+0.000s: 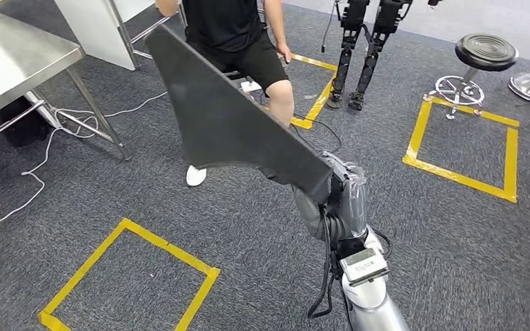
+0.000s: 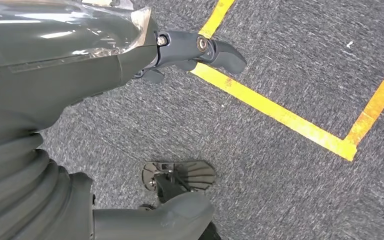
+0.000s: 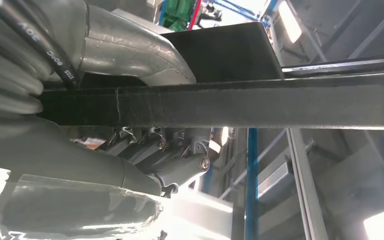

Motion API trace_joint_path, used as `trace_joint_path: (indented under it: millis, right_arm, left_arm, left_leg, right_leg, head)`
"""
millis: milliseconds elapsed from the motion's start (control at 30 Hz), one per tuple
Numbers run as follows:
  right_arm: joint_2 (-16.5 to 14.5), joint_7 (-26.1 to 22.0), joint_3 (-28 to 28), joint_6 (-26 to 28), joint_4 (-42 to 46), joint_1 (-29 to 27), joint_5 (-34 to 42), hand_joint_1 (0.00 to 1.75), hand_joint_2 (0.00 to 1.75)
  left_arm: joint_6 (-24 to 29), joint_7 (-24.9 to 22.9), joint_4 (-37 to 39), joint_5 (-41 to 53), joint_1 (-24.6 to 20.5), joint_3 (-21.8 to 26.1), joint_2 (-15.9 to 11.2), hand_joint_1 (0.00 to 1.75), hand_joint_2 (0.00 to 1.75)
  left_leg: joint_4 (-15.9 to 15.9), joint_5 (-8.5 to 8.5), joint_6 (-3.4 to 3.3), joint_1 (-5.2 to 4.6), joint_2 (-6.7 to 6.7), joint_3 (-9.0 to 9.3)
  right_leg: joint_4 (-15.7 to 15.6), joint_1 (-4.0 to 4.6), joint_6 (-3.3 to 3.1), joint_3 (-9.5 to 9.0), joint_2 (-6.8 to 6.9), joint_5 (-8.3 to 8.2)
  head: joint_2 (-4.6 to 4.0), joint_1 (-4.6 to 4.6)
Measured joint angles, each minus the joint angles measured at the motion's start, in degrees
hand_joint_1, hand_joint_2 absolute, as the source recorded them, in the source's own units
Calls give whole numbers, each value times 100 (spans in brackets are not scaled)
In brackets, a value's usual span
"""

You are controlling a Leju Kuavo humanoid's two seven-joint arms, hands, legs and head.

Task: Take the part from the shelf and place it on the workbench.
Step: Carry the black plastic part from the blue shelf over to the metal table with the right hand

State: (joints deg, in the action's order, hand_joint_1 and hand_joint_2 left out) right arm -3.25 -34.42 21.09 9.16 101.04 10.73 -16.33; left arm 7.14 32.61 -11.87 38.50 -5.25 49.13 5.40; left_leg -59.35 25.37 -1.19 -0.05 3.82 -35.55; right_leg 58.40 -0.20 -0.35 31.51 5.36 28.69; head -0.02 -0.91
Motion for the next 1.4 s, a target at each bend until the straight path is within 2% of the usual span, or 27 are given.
trace_joint_path:
  millis: [33,100,167,233,300,333,367,400,467,533,600,667,733,800,833,867,900,967,1033,1100,1167,1200,1267,1300,1333,1367,1400]
  right_arm:
    - [-3,1,1,-3,-1,2,-1,175,175]
    - [-10,5,6,-9,-1,10,-3,175,175]
    - [-19,15,13,-9,0,20,-5,175,175]
    - [-13,22,15,-10,-1,17,-5,175,175]
    - [4,28,15,-11,-3,-4,-5,175,175]
    - [11,31,15,-11,-4,-13,-6,175,175]
    - [14,33,15,-10,-4,-16,-5,175,175]
    - [15,33,15,-10,-4,-16,-5,175,175]
    - [15,32,16,-10,-3,-15,-5,175,175]
    - [19,35,17,-13,-2,-17,-9,175,175]
    - [14,37,18,-28,-2,-5,-11,175,175]
    - [-9,37,23,-52,-2,15,-11,175,175]
    - [-25,37,25,-69,-2,20,-11,175,175]
    - [-26,38,22,-75,-2,17,-19,175,175]
    - [-26,39,21,-75,-2,15,-28,175,175]
    - [-27,39,21,-75,-2,14,-38,175,175]
    - [-27,39,21,-74,-2,13,-46,175,175]
    - [-27,39,19,-73,-1,10,-52,175,175]
    - [-26,40,17,-70,0,7,-52,175,175]
    - [-27,41,16,-68,1,4,-52,175,175]
    - [-30,44,16,-67,1,5,-54,175,175]
    - [-29,43,16,-64,1,7,-55,175,175]
    - [-13,43,17,-55,-4,-7,-57,175,175]
    - [0,44,17,-49,-7,-21,-58,175,175]
    - [13,46,17,-43,-11,-36,-60,175,175]
    - [23,48,17,-38,-14,-45,-61,175,175]
    - [31,48,17,-34,-15,-48,-61,175,175]
  left_arm:
    - [-2,1,0,-1,-10,0,-1,0,175]
    - [-4,3,0,-1,-14,1,-3,0,175]
    - [-4,9,-1,-1,-23,2,-1,0,175]
    - [-4,14,-2,-1,-53,2,2,0,175]
    - [-4,14,-2,-1,-73,2,2,0,175]
    - [-4,14,-2,-1,-71,2,3,0,175]
    - [-4,14,-2,-1,-68,2,4,0,175]
    - [-4,14,-2,-1,-66,3,7,0,175]
    - [-4,13,-2,-1,-70,4,11,0,175]
    - [-4,15,-2,-5,-70,8,11,0,175]
    - [-1,20,-3,-22,-49,30,7,0,175]
    - [2,32,-2,-46,-30,67,8,0,175]
    - [-2,50,-2,-48,-39,89,13,0,175]
    - [-43,60,-2,-23,-51,90,13,0,175]
    - [-78,62,-2,-10,-51,91,13,0,175]
    - [-120,62,-2,-2,-50,92,11,0,175]
    - [-150,62,-2,2,-50,93,9,0,175]
    - [-181,61,-4,7,-65,93,-6,0,175]
    - [-190,61,-6,8,-85,93,-20,0,175]
    - [-193,60,-7,8,-93,95,-25,0,175]
    - [-187,59,-7,10,-91,95,-22,0,175]
    - [-182,57,-7,15,-96,95,-18,0,175]
    - [-174,50,-7,32,-116,94,-9,0,175]
    - [-172,43,-7,41,-123,94,-8,0,175]
    - [-169,37,-6,48,-123,94,-6,0,175]
    - [-168,32,-5,54,-119,95,-4,0,175]
    - [-166,28,-5,59,-116,95,-1,0,175]
  left_leg:
    - [55,15,-23,-27,3,16]
    - [108,-15,-78,-20,-136,30]
    - [204,-68,-146,20,-266,97]
    - [247,-95,-186,48,-397,134]
    - [245,-94,-191,57,-556,136]
    - [242,-92,-188,59,-641,141]
    - [237,-88,-180,64,-724,149]
    - [227,-79,-165,70,-805,159]
    - [163,-38,-103,69,-954,140]
    - [108,4,-11,70,-1074,89]
    - [113,9,76,100,-1146,59]
    - [-59,111,138,105,-904,-19]
    - [-673,433,183,102,-537,-313]
    - [-1406,711,214,117,-416,-716]
    - [-1559,713,218,121,-403,-821]
    - [-1481,605,211,122,-391,-806]
    - [-1187,419,188,117,-359,-670]
    - [-384,60,79,61,-120,-251]
    - [31,-58,-21,-11,42,-41]
    - [88,-51,-63,-35,-57,-31]
    - [184,-92,-114,-1,-174,45]
    - [234,-116,-141,21,-236,88]
    - [265,-135,-167,45,-379,120]
    - [264,-133,-169,47,-461,120]
    - [262,-130,-166,49,-545,122]
    - [258,-126,-160,53,-628,127]
    - [249,-117,-145,62,-711,135]
  right_leg:
    - [-4,11,23,-7,48,11]
    - [-7,21,74,-22,127,37]
    - [218,21,90,49,-61,169]
    - [907,-3,46,369,-384,469]
    - [1641,-30,52,772,-504,710]
    - [1760,-47,97,862,-516,703]
    - [1633,-65,162,835,-525,592]
    - [1289,-89,236,700,-560,407]
    - [483,-155,328,364,-783,51]
    - [110,-168,278,210,-917,-93]
    - [71,-153,165,188,-816,-121]
    - [30,-172,84,142,-707,-140]
    - [9,-159,24,99,-580,-126]
    - [9,-122,-21,85,-438,-98]
    - [10,-111,-33,78,-370,-84]
    - [10,-103,-41,66,-308,-68]
    - [10,-94,-40,46,-253,-50]
    - [11,-60,-18,-3,-157,-5]
    - [9,-26,29,-38,-71,38]
    - [-16,-10,84,-80,26,67]
    - [81,-5,119,-72,-66,150]
    - [272,-8,117,1,-188,248]
    - [1014,-35,85,370,-435,540]
    - [1379,-46,88,580,-482,647]
    - [1605,-55,116,733,-501,681]
    - [1588,-67,169,774,-507,607]
    - [1324,-84,239,693,-520,440]
  head:
    - [0,3]
    - [-1,2]
    - [0,14]
    - [1,44]
    - [0,63]
    - [0,65]
    - [0,65]
    - [-1,66]
    - [0,68]
    - [0,60]
    - [0,51]
    - [0,29]
    - [-1,-4]
    - [-1,-16]
    - [-1,-16]
    - [-1,-18]
    - [-1,-19]
    - [0,-16]
    - [0,-10]
    - [0,-14]
    - [0,-7]
    - [0,2]
    - [-1,23]
    - [0,32]
    - [0,35]
    - [0,36]
    - [0,36]
